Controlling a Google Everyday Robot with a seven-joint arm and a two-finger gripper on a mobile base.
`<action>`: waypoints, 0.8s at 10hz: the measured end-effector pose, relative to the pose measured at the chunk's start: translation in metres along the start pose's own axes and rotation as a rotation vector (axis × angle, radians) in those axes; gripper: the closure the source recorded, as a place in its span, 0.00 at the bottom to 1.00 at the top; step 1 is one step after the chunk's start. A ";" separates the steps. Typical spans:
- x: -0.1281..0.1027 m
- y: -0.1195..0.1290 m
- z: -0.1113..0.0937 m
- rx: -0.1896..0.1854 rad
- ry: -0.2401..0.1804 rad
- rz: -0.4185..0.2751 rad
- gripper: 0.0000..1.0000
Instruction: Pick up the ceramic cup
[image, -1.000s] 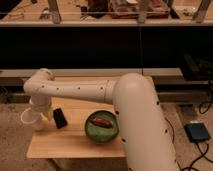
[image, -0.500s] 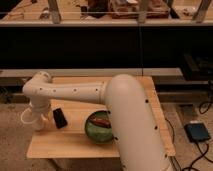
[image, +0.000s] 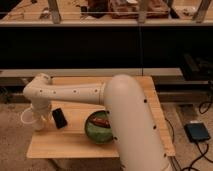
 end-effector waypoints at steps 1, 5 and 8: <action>-0.003 -0.004 -0.013 0.003 0.003 -0.005 0.77; -0.010 -0.005 -0.057 0.030 0.032 -0.026 0.83; -0.016 -0.010 -0.094 0.032 0.041 -0.028 0.99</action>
